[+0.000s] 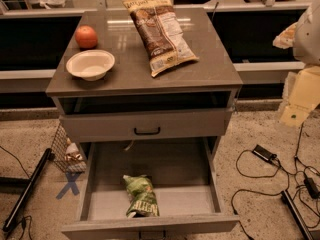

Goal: Pick green jalapeno chip bag from middle drawer and place on counter

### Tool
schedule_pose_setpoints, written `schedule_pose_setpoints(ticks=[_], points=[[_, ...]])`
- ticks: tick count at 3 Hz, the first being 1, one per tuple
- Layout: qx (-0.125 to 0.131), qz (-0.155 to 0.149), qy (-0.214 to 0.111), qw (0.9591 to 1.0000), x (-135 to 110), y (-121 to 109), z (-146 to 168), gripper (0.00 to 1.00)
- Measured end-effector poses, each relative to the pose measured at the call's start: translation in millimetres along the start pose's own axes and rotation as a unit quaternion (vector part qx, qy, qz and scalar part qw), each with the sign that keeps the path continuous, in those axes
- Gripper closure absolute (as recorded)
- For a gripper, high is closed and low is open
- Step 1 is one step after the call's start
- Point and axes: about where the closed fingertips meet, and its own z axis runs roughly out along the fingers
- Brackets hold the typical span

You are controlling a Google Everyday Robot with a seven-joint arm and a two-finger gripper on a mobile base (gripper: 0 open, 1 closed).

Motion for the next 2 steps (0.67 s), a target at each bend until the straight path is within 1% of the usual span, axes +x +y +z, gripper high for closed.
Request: schedule_pose_setpoints(ticks=[1, 2], points=[[0.0, 0.0, 0.0, 1.0, 0, 0, 0, 0.0], [-0.011, 0.052, -0.008, 0.9986, -1, -5, 34, 0.0]])
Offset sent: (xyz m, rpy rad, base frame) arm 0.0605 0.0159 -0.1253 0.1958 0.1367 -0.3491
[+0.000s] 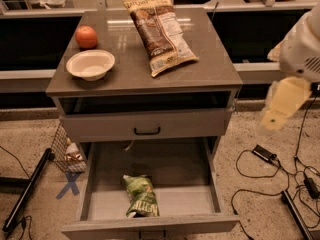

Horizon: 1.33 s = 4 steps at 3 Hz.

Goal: Pick green jalapeno chip bag from middle drawer and place on counter

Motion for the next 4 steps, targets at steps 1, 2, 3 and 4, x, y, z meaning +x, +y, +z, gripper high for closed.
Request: schedule_pose_setpoints(ticks=[1, 2, 3, 4], points=[[-0.008, 0.085, -0.008, 0.9963, -3, 9, 66, 0.0], [-0.029, 0.16, -0.023, 0.9864, -14, 32, 139, 0.0], [-0.011, 0.181, -0.041, 0.9827, -22, 19, 147, 0.0], [-0.093, 0.197, 0.002, 0.9759, -23, 21, 184, 0.0]])
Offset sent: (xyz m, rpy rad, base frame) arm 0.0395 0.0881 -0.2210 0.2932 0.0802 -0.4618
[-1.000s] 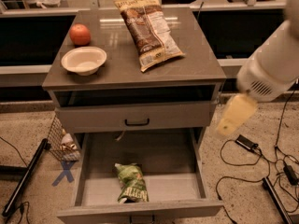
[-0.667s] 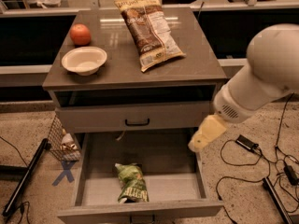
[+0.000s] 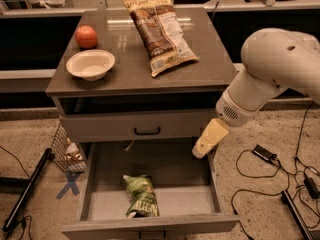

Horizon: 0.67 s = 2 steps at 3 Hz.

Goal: Pick green jalapeno chip bag from middle drawer and place on counter

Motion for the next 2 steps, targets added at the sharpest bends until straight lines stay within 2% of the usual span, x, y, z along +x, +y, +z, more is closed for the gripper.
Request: schedule_pose_setpoints(ticks=[1, 2], points=[[-0.072, 0.006, 0.033, 0.9968, 17, 42, 16, 0.0], [-0.145, 0.001, 0.006, 0.9894, 53, 124, 67, 0.0]])
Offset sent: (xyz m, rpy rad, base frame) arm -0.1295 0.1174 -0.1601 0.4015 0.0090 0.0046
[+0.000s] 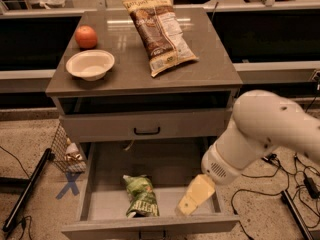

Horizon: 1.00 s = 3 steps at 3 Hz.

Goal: Pick green jalapeno chip bag from middle drawer and place on counter

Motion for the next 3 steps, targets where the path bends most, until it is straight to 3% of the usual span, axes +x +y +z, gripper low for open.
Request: schedule_pose_setpoints(ticks=[1, 2, 3], points=[[0.01, 0.005, 0.006, 0.9999, 6, -3, 9, 0.0], [-0.041, -0.012, -0.009, 0.999, -22, -2, 38, 0.0], [-0.116, -0.002, -0.056, 0.9916, -40, 12, 98, 0.0]])
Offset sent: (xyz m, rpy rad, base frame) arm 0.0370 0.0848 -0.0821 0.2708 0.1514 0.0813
